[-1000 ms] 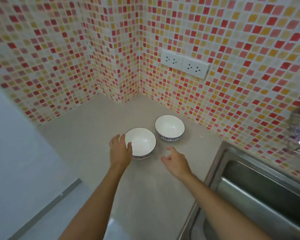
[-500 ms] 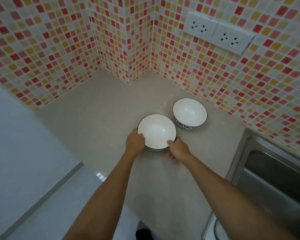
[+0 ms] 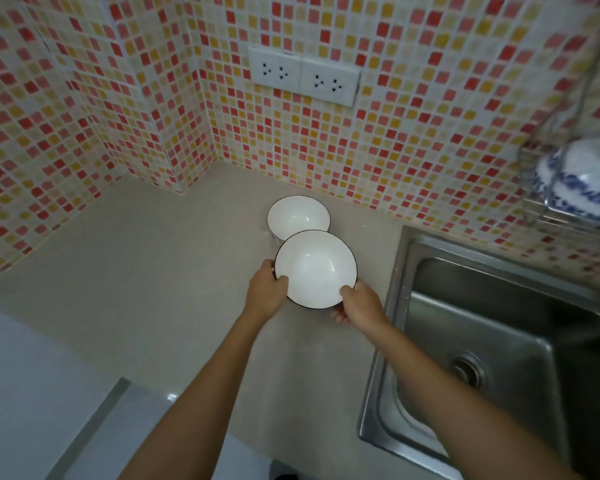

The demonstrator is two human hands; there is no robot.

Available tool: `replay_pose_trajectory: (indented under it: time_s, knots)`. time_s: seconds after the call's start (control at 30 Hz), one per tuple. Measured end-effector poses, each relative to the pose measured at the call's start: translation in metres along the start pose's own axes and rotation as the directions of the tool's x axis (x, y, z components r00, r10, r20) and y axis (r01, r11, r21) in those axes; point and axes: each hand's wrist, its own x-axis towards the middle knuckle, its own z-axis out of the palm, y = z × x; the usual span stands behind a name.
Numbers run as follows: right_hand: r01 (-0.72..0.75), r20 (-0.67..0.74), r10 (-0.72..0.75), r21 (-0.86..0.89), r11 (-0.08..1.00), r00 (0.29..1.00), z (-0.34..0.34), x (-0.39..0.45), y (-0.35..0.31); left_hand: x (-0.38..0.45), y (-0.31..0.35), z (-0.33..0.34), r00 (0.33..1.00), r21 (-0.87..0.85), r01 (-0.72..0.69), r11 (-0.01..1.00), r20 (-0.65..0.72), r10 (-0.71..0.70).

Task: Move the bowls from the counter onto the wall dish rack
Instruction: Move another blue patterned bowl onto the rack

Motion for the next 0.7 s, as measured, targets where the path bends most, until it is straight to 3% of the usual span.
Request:
replay_pose_trajectory:
  time_s: [0.23, 0.5, 0.7]
  knots:
    - [0.037, -0.190, -0.026, 0.058, 0.998, 0.982, -0.113, -0.040, 0.033, -0.044, 0.076, 0.091, 0.978, -0.080, -0.140, 0.987, 0.146, 0.151]
    - [0.115, -0.262, -0.089, 0.086, 0.990, 0.961, -0.237, -0.089, 0.078, -0.113, 0.149, 0.182, 0.913, -0.355, -0.020, 0.935, 0.374, 0.162]
    - [0.275, -0.309, -0.232, 0.102, 0.956, 0.922, -0.308, -0.126, 0.088, -0.152, 0.197, 0.226, 0.848, -0.440, -0.219, 0.871, 0.356, 0.393]
